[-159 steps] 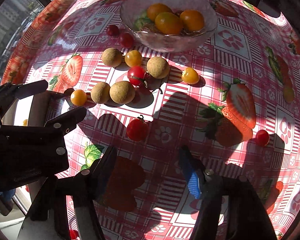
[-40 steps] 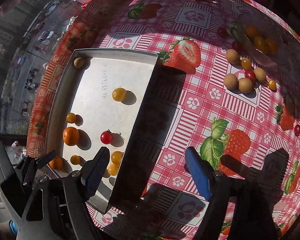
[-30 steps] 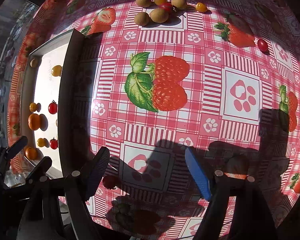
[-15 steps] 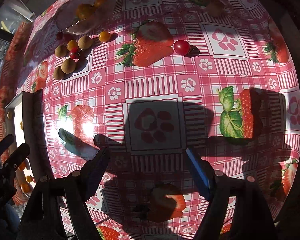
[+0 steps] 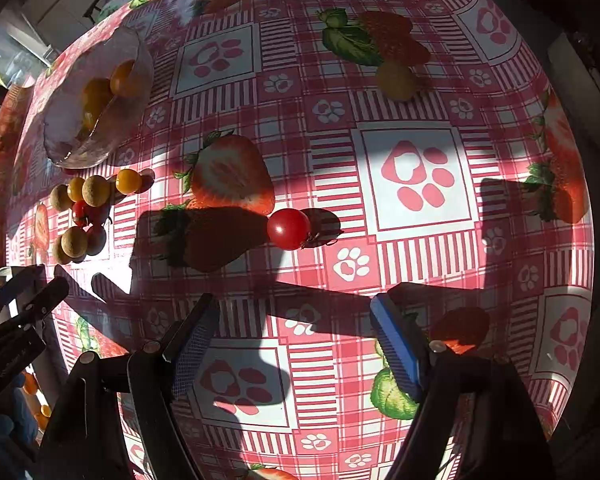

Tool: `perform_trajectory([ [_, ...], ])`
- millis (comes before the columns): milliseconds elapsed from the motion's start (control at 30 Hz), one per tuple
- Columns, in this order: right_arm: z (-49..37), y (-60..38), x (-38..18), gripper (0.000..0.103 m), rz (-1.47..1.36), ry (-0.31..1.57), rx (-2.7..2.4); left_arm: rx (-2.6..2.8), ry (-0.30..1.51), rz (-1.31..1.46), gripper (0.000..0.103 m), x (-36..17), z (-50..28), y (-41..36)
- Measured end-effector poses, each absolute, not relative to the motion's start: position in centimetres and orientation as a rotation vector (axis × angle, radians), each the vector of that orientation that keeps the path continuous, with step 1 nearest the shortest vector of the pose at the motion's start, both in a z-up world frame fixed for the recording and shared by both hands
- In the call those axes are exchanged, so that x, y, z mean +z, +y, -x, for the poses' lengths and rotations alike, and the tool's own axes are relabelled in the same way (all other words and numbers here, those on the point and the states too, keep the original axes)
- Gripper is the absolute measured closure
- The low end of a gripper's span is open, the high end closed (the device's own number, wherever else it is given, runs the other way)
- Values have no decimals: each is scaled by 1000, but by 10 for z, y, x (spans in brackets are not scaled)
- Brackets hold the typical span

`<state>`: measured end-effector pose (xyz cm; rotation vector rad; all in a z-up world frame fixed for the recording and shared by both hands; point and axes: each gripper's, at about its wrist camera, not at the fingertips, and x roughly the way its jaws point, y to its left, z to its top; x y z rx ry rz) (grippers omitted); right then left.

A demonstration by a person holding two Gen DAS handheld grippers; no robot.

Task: Organize fruits
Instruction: 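Move both open tools back toward the fruits near the glass bowl, then grasp a brown fruit with the left tool while the right tool grasps a red cherry tomato, then carry both fruits into the white tray and open both tools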

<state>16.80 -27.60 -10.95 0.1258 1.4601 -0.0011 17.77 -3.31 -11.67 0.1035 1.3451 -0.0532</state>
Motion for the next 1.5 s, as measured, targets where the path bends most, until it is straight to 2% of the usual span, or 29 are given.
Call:
perform_trajectory([
  [167,-185,-277,-114,23,-91,1438,16,-56,1347,-115,24,-126,-190,-42],
  [233,-192,-267,-115,28,-73,1426,19,-59,1343,-117,24,-128,-192,-43],
  [367,-199,-257,-110,47,-33,1395,34,-66,1337,-120,25,-130,-194,-46],
  [433,-203,-250,-108,59,-23,1386,40,-78,1334,-110,33,-129,-196,-46],
  [500,-207,-239,-105,80,-25,1381,45,-92,1334,-102,41,-128,-197,-47],
  [600,-216,-239,-104,80,-43,1386,65,-115,1333,-103,58,-126,-198,-51],
  [667,-217,-236,-100,80,-58,1391,75,-130,1333,-107,78,-124,-197,-54],
  [1233,-135,-231,-98,80,-230,1443,151,-195,1348,-2,78,-99,-131,-31],
  [1500,-115,-205,-92,80,-213,1463,188,-180,1328,41,78,-81,-105,-2],
])
